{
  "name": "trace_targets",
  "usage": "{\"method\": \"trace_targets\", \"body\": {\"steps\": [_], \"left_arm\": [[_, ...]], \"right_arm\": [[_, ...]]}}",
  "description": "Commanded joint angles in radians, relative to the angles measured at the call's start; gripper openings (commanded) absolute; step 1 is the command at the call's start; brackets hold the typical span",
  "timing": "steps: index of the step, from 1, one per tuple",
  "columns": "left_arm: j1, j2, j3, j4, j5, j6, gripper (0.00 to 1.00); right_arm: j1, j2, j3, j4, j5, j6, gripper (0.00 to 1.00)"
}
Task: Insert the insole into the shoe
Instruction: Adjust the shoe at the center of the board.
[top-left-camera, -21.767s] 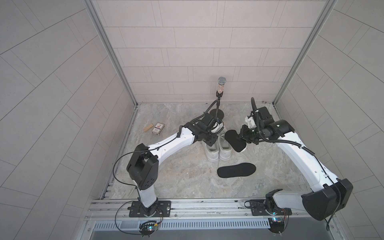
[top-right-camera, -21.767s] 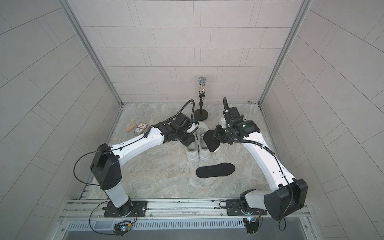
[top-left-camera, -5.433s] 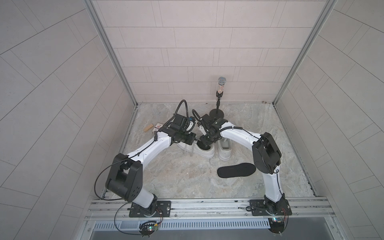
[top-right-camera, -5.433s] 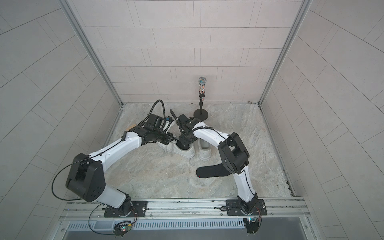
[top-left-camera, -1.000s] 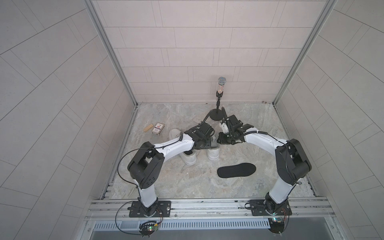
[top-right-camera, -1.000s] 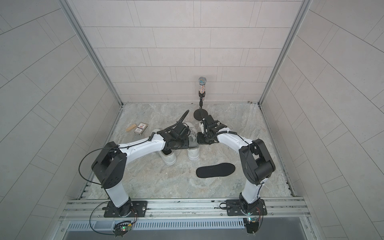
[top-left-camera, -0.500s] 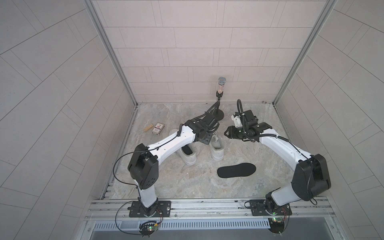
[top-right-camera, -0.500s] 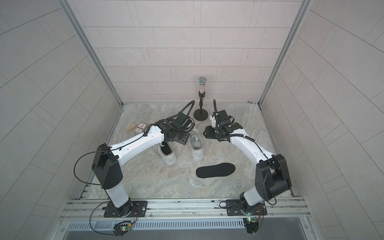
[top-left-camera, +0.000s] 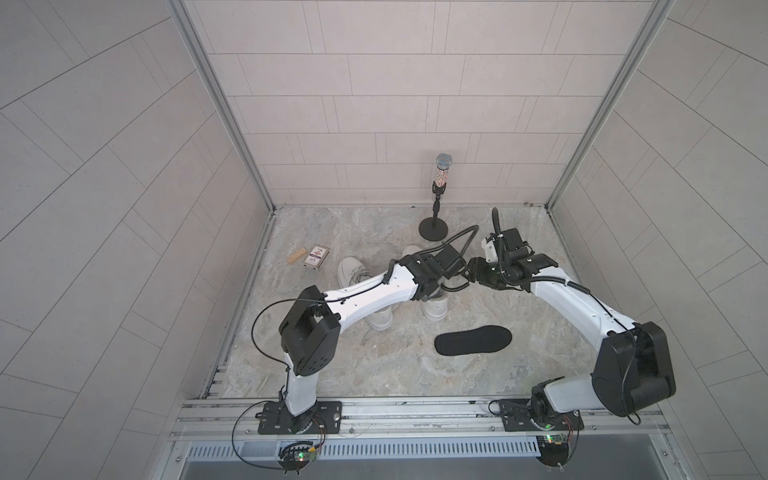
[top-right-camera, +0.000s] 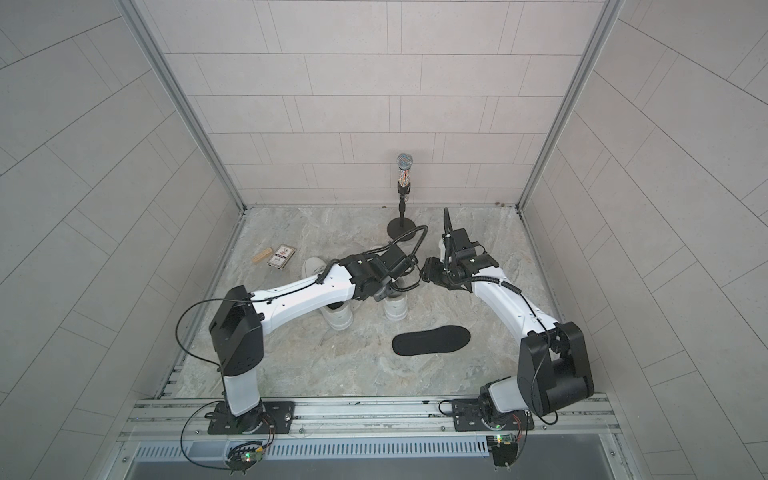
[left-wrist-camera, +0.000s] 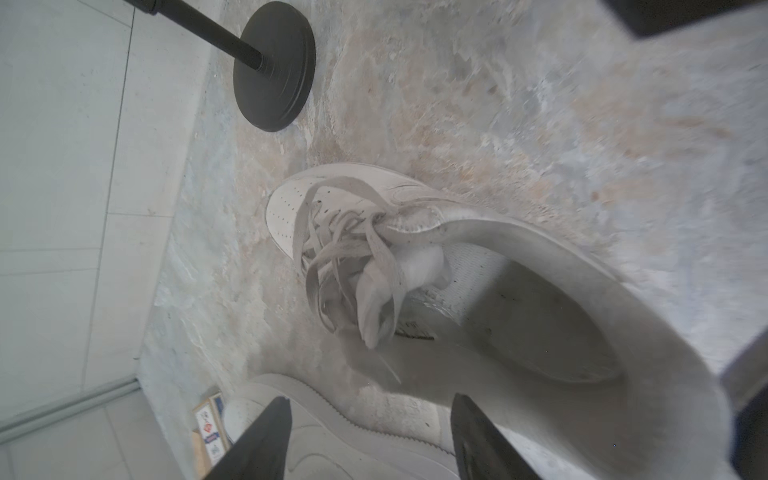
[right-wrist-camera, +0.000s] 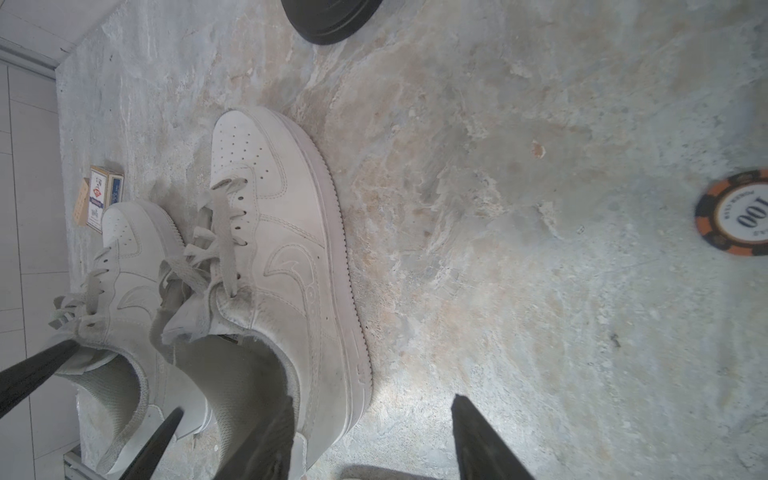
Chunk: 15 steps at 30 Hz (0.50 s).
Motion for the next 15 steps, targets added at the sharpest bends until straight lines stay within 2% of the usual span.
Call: {"method": "trace_targets", "body": {"steps": [1, 3, 9, 15], "left_arm": [[0.002, 0.052, 0.013, 0.083, -0.140, 0.112, 0.66], [0.003, 0.085, 0.022, 0.124, -0.176, 0.133, 0.67], [0.004, 0.157, 0.056, 0.179, -0.123, 0.167, 0.67], [0.016, 0.167, 0.108, 0.172, 0.062, 0.144, 0.67]], "right_arm": [[-0.006, -0.039, -0.008, -0.015, 0.016, 0.012, 0.61], [-0.008, -0.046, -0.011, -0.029, 0.017, 0.008, 0.62], [-0.011, -0.070, -0.017, -0.064, 0.027, -0.005, 0.62], [-0.012, -0.084, -0.035, -0.110, 0.045, -0.004, 0.62]]}}
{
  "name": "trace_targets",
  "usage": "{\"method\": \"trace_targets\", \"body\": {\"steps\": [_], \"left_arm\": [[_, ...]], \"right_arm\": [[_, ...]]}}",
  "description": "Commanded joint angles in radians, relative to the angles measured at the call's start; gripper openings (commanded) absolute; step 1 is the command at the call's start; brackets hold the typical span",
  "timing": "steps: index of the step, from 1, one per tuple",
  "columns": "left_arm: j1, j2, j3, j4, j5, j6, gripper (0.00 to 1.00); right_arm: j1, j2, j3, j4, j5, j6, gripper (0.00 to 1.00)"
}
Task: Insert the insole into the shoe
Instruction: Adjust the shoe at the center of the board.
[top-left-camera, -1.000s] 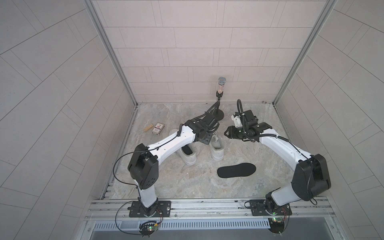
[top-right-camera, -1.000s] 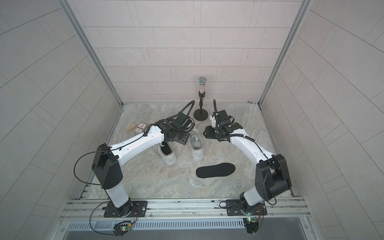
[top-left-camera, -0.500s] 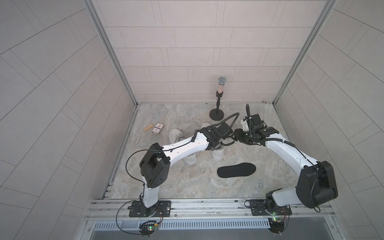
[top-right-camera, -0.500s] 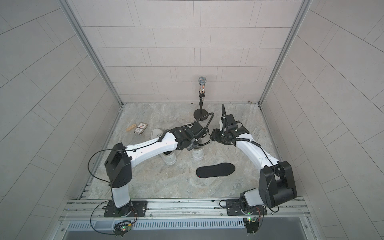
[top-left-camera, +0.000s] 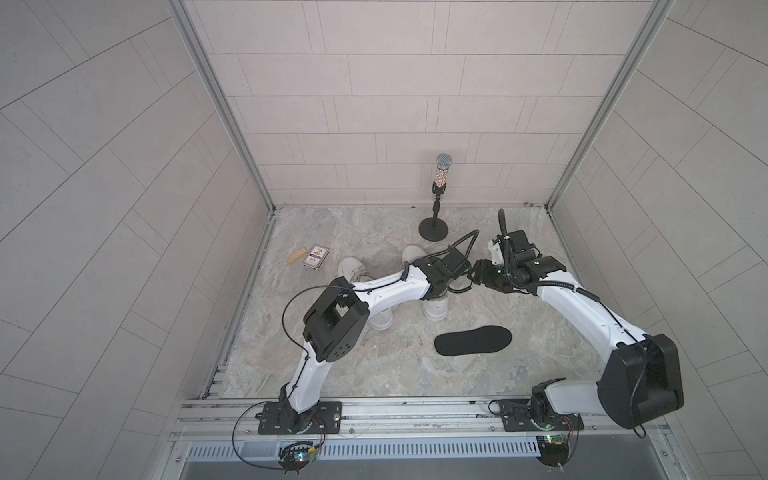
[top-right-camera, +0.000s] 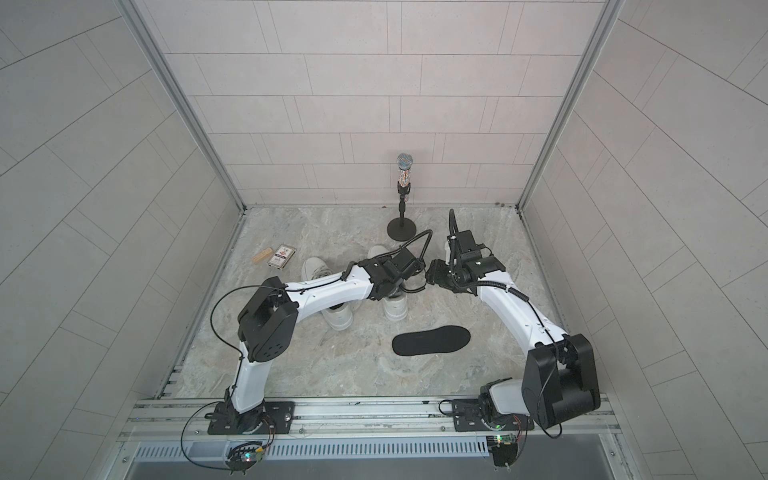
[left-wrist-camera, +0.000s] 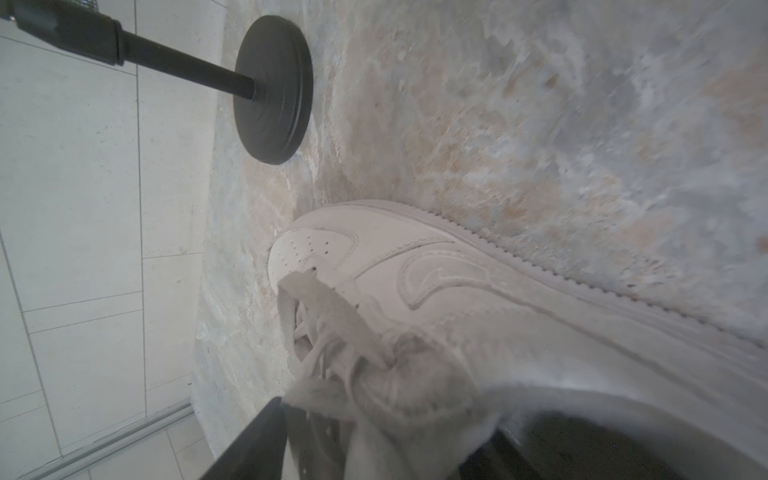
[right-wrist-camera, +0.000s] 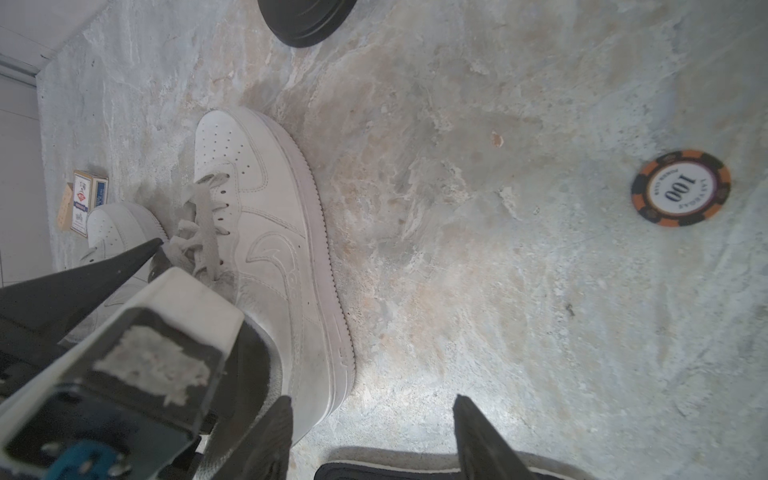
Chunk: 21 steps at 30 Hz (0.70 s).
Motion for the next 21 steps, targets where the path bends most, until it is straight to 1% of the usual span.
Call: {"method": "trace_targets", "body": {"steps": [1, 4, 6, 10, 12, 14, 16, 17, 19, 20, 21], "left_arm": [[0.011, 0.017, 0.074, 0.006, 0.150, -0.014, 0.66], [0.028, 0.030, 0.098, 0.002, 0.245, -0.065, 0.62], [0.031, 0.040, 0.108, 0.000, 0.291, -0.082, 0.55], [0.038, 0.052, 0.100, -0.003, 0.302, -0.113, 0.35], [0.049, 0.047, 0.087, 0.000, 0.322, -0.134, 0.28], [0.061, 0.031, 0.068, -0.002, 0.343, -0.151, 0.21], [0.070, 0.009, 0.042, 0.003, 0.358, -0.172, 0.21], [0.076, -0.007, 0.033, 0.001, 0.371, -0.187, 0.27], [0.087, -0.044, 0.022, -0.012, 0.389, -0.225, 0.44], [0.093, -0.064, 0.018, -0.020, 0.401, -0.250, 0.49], [0.098, -0.085, 0.018, -0.026, 0.411, -0.275, 0.53]], "right_arm": [[0.003, -0.024, -0.025, -0.044, 0.004, 0.011, 0.62], [0.019, -0.014, -0.030, -0.063, -0.031, 0.019, 0.60], [0.047, -0.017, -0.031, -0.079, -0.026, 0.015, 0.60], [0.071, -0.036, -0.053, -0.082, -0.029, 0.033, 0.60], [0.071, -0.046, -0.060, -0.106, -0.015, 0.039, 0.61], [0.069, -0.053, -0.051, -0.170, 0.029, 0.063, 0.61], [0.059, -0.075, -0.056, -0.218, 0.054, 0.105, 0.59], [0.054, -0.087, -0.061, -0.248, 0.068, 0.135, 0.58], [0.040, -0.117, -0.078, -0.307, 0.110, 0.199, 0.56], [0.034, -0.133, -0.095, -0.330, 0.131, 0.242, 0.54], [0.031, -0.145, -0.110, -0.348, 0.142, 0.276, 0.53]]}}
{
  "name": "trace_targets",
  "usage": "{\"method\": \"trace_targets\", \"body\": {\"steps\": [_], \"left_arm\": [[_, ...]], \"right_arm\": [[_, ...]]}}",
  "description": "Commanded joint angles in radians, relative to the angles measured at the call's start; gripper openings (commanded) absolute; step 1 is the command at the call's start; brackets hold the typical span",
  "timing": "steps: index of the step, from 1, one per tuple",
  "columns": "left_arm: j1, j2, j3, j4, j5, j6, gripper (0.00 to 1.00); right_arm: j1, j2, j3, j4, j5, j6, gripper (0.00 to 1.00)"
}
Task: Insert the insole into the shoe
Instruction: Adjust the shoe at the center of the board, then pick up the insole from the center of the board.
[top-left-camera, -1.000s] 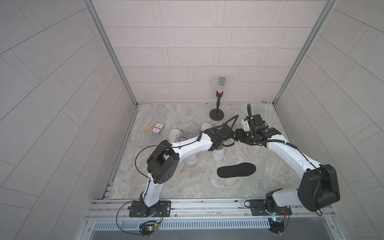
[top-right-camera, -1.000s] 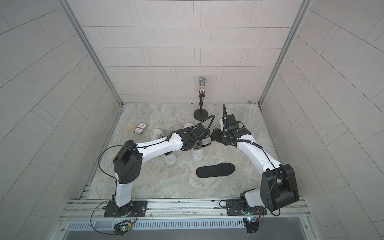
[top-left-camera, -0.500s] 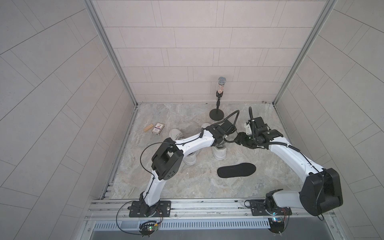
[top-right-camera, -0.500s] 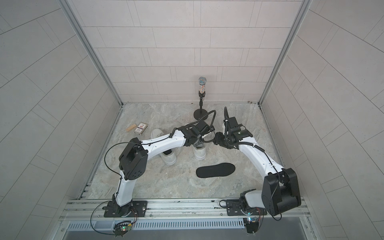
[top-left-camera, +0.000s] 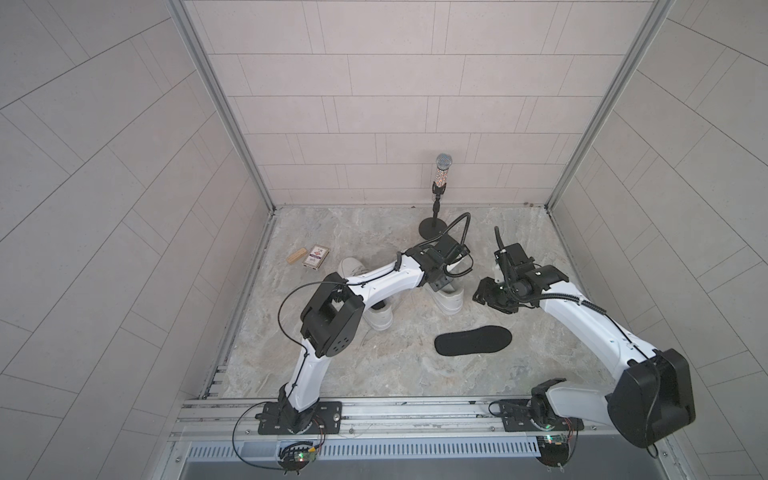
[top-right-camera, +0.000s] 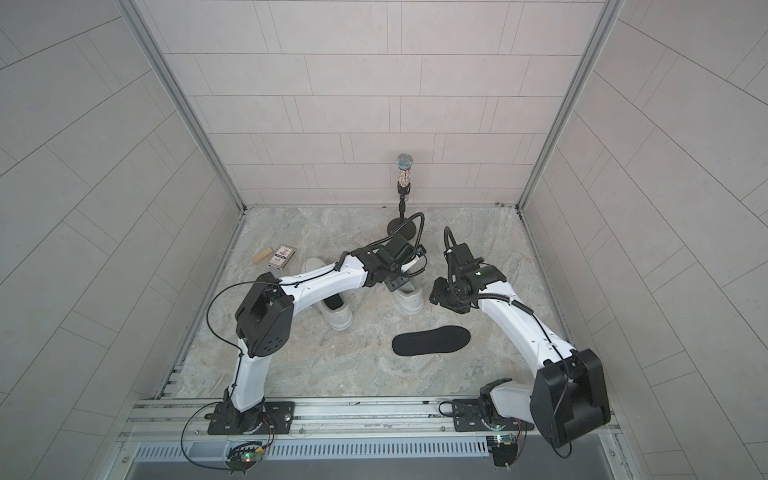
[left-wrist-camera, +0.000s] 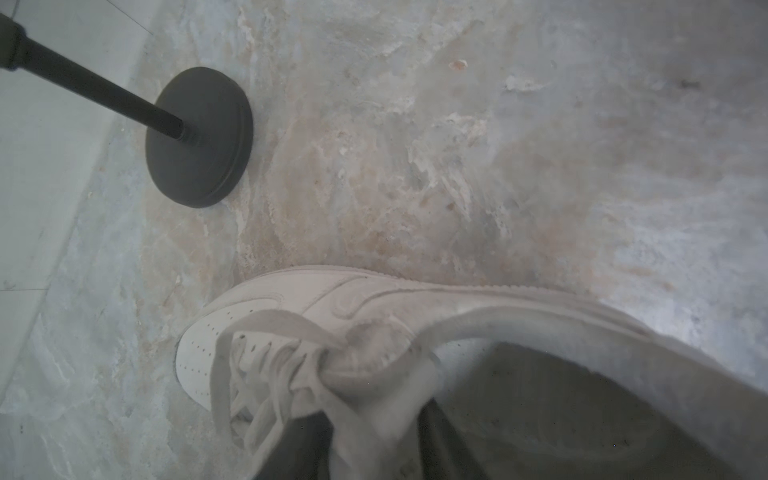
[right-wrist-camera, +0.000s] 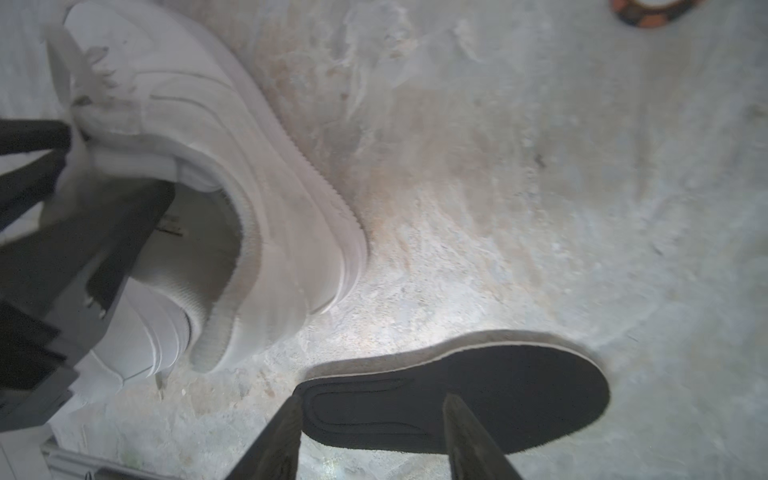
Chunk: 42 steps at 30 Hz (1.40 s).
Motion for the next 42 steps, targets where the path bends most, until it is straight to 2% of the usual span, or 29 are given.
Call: {"method": "trace_targets", "body": {"steps": [1, 5, 10, 14, 19, 25, 29, 35, 39, 42], "left_arm": [[0.026, -0.098, -0.019, -0.051, 0.074, -0.103, 0.56], [0.046, -0.203, -0.040, -0.059, 0.173, -0.209, 0.61], [0.059, -0.323, -0.150, 0.022, 0.243, -0.294, 0.62], [0.069, -0.378, -0.196, 0.008, 0.233, -0.321, 0.63], [0.079, -0.410, -0.223, -0.020, 0.209, -0.328, 0.63], [0.082, -0.445, -0.257, -0.019, 0.182, -0.321, 0.64], [0.082, -0.469, -0.281, -0.020, 0.164, -0.321, 0.64], [0.101, -0.510, -0.308, -0.011, 0.146, -0.329, 0.64], [0.118, -0.509, -0.304, -0.002, 0.161, -0.337, 0.64], [0.120, -0.503, -0.282, -0.007, 0.166, -0.336, 0.64]], "right_arm": [[-0.014, -0.054, -0.057, -0.143, 0.092, 0.166, 0.53], [-0.024, -0.093, -0.167, -0.139, 0.147, 0.286, 0.52], [-0.049, -0.094, -0.277, -0.025, 0.147, 0.325, 0.49], [-0.037, -0.094, -0.323, 0.025, 0.070, 0.425, 0.48], [0.023, -0.148, -0.394, 0.050, 0.079, 0.645, 0.49], [0.120, -0.031, -0.381, 0.125, 0.106, 0.736, 0.49], [0.143, 0.021, -0.383, 0.135, 0.134, 0.749, 0.41], [0.142, 0.031, -0.364, 0.050, 0.218, 0.718, 0.15], [0.143, 0.036, -0.306, 0.045, 0.261, 0.624, 0.00], [0.142, 0.021, -0.249, 0.034, 0.316, 0.487, 0.00]]}}
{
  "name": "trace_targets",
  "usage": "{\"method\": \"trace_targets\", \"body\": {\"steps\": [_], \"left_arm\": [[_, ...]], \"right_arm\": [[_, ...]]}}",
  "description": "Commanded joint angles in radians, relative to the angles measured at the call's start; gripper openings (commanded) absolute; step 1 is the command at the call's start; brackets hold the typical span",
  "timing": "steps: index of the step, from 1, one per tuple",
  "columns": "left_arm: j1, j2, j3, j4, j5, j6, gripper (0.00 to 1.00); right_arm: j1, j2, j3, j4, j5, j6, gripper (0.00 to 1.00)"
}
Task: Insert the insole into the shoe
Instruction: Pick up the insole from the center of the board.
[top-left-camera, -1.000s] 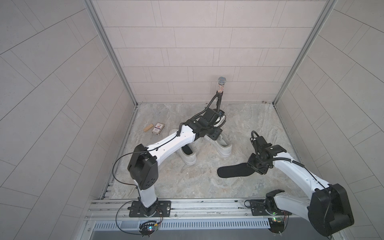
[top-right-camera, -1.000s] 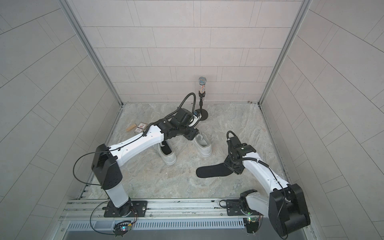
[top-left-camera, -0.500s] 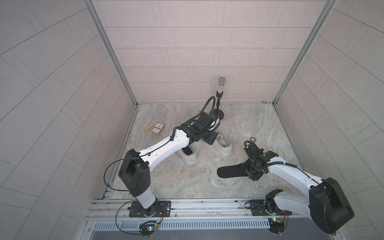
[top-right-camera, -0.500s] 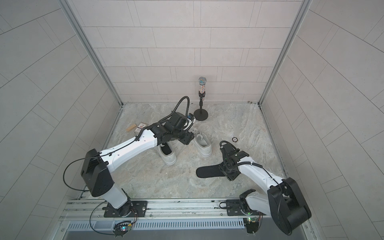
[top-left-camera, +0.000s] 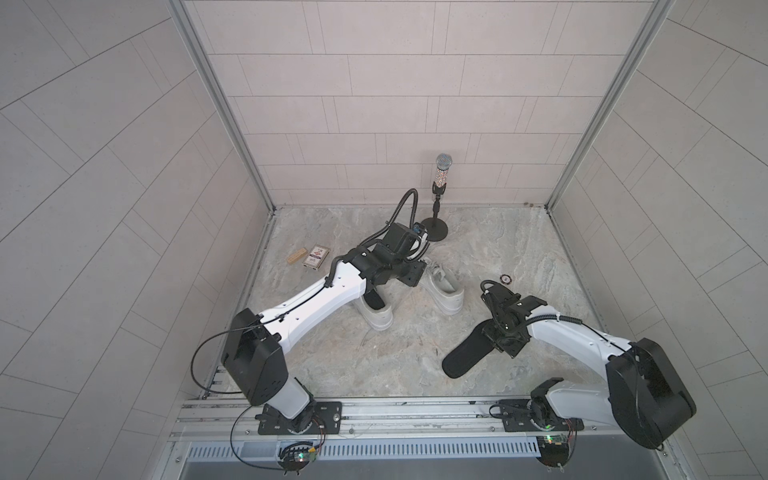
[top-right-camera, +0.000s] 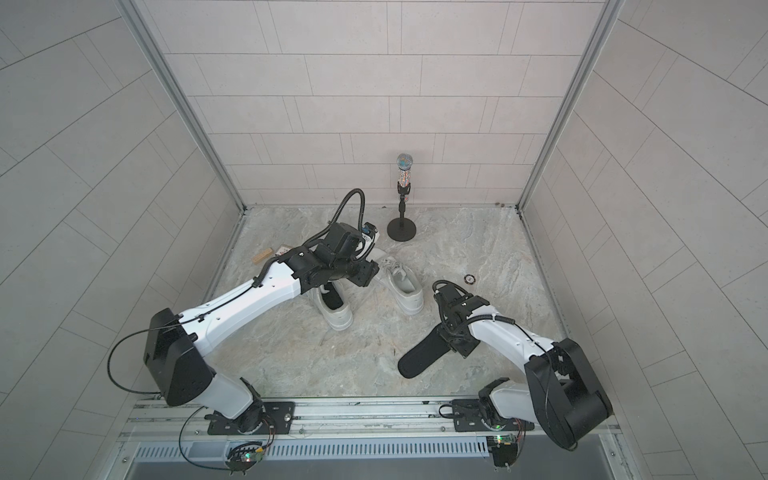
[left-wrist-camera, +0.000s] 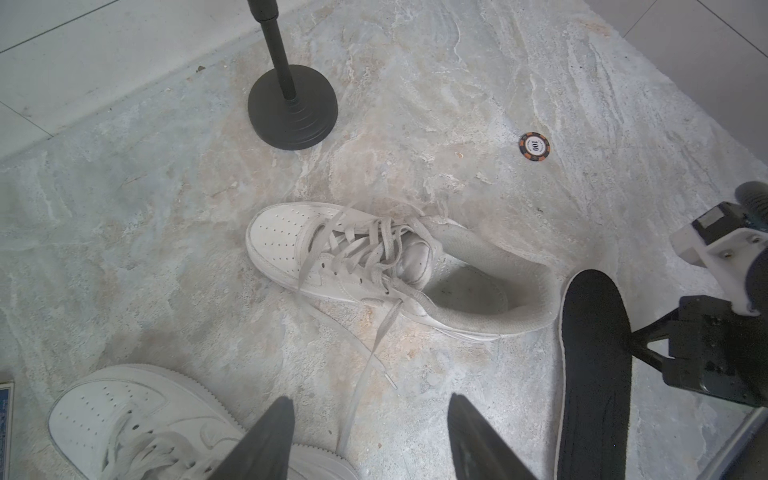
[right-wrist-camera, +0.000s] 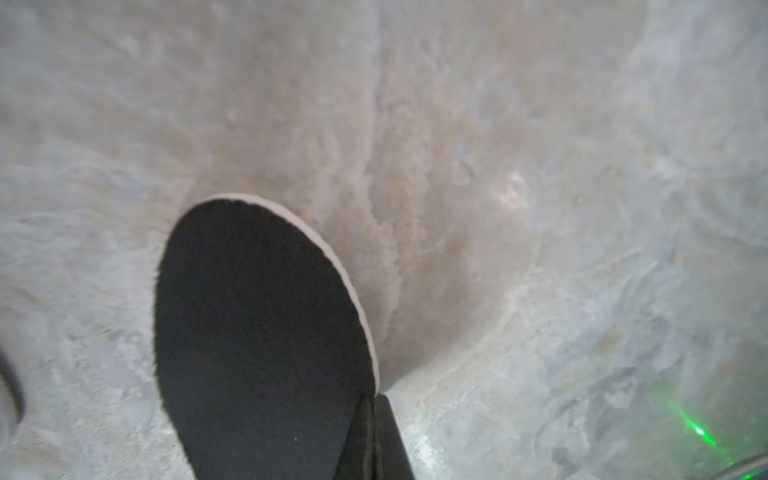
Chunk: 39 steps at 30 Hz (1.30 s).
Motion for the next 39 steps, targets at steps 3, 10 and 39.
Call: {"method": "trace_targets", "body": {"steps": [3, 10, 39], "left_arm": [[0.006, -0.005, 0.049, -0.023, 0.044, -0.012, 0.64], [0.015, 0.053, 0.135, -0.102, 0.270, -0.008, 0.67], [0.073, 0.364, 0.488, -0.558, 0.741, 0.510, 0.62]], "right_arm": [[0.000, -0.062, 0.089, -0.025, 0.152, -0.249, 0.00], [0.007, -0.250, 0.151, 0.033, 0.155, -0.667, 0.00], [0.217, -0.118, 0.402, 0.130, -0.092, -1.271, 0.00]]}}
